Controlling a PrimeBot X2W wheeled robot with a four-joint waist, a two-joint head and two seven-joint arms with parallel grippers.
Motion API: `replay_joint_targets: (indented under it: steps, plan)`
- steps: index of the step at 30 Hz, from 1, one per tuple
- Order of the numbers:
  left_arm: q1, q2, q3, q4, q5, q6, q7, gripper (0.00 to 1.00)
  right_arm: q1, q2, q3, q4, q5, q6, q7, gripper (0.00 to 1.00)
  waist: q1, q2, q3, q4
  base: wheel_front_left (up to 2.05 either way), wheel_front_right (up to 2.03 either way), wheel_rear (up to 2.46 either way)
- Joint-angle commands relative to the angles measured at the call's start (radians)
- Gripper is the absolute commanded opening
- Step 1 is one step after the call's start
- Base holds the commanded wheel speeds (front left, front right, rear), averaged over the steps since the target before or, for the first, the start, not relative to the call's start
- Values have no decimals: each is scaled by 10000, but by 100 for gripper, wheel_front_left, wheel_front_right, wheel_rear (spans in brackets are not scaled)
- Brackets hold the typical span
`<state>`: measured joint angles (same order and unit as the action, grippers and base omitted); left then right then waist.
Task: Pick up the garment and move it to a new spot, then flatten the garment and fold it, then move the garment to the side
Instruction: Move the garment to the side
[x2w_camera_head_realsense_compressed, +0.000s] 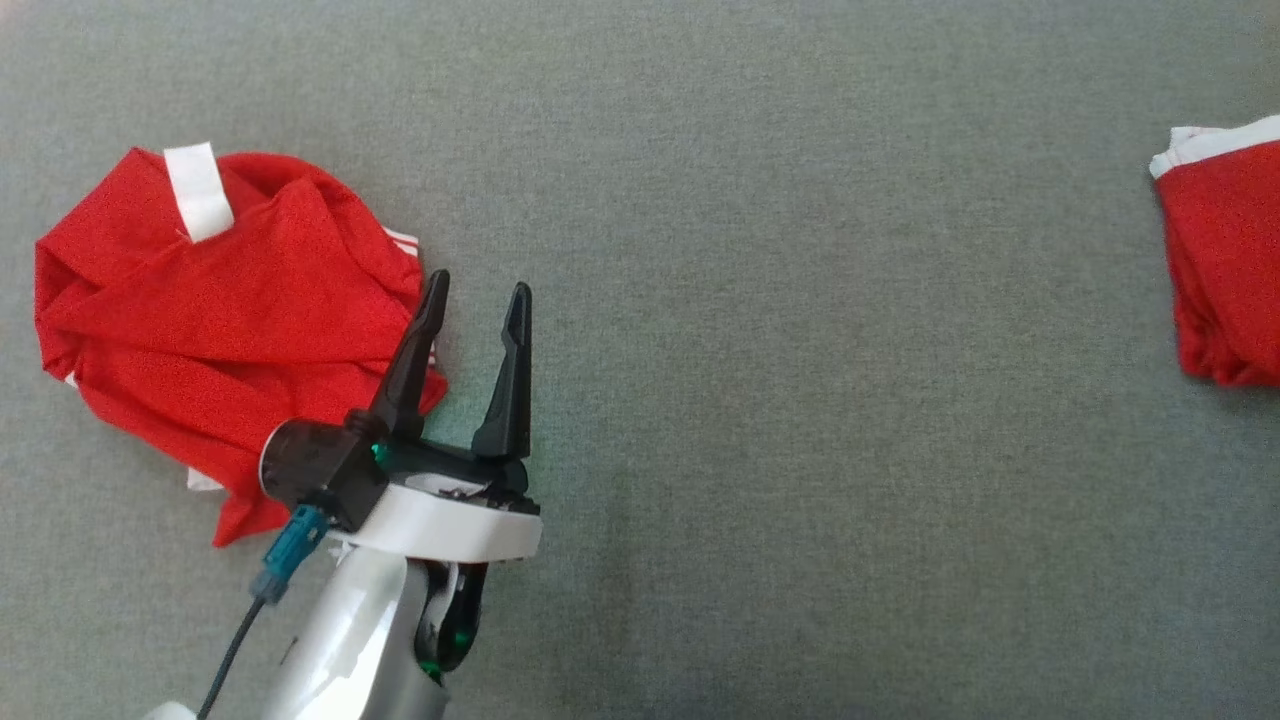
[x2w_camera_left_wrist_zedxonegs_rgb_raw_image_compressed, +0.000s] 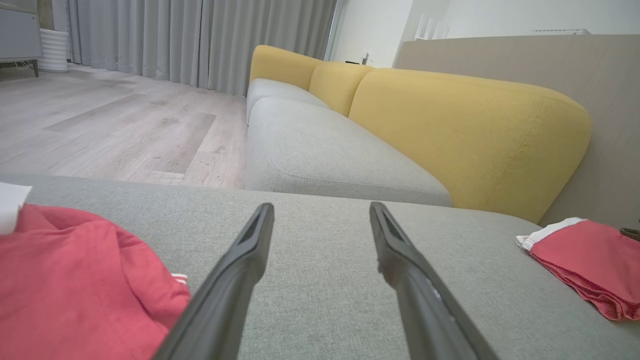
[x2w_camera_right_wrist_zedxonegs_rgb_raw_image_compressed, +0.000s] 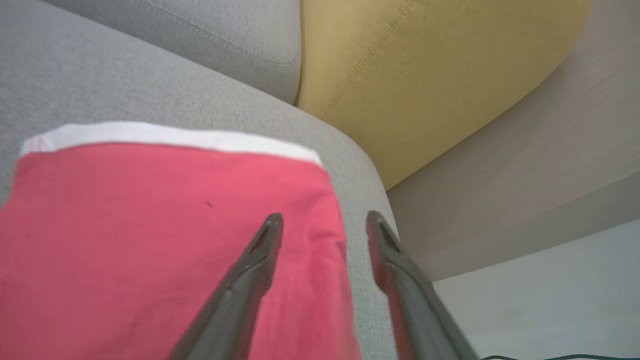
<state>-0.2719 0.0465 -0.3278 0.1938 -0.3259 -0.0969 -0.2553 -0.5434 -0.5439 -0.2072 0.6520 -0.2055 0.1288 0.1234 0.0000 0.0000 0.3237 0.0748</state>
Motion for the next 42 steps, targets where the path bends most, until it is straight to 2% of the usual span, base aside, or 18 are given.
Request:
replay_joint_targets:
  steps: [1,8,11,20,24,29,38,42]
  plan:
    - [-167,37,254,-227,53,-6,-65,100,65,-111,-78,-501,-136,19,-107,100,0,0,-171,-40,0,0,0]
    - [12,37,459,-249,55,-8,-65,100,208,795,-120,-1513,-179,19,-293,100,0,0,-768,-127,0,0,0]
    - [152,37,655,-419,-266,-16,-65,100,354,1510,-92,-2280,-105,19,-415,100,0,0,-1178,-193,0,0,0]
    - [655,37,1393,-626,15,12,-65,100,1053,3787,684,-4777,935,19,-1214,100,0,0,-2380,-373,0,0,0]
    - [890,37,1643,-688,-25,-9,-65,100,1424,4242,1103,-5557,1659,19,-1721,100,0,0,-2675,-390,0,0,0]
    - [1220,37,1781,-612,63,-40,-65,100,1965,4780,1345,-5851,2455,19,-2179,100,0,0,-2916,-350,0,0,0]
    - [1626,37,1835,-380,30,-19,-65,100,3803,4932,1784,-5038,3615,19,-3417,100,0,0,-3064,-208,0,0,0]
    - [1822,37,1811,-309,37,-51,-65,100,4628,4934,1870,-4616,3545,19,-3755,100,0,0,-3081,-193,0,0,0]
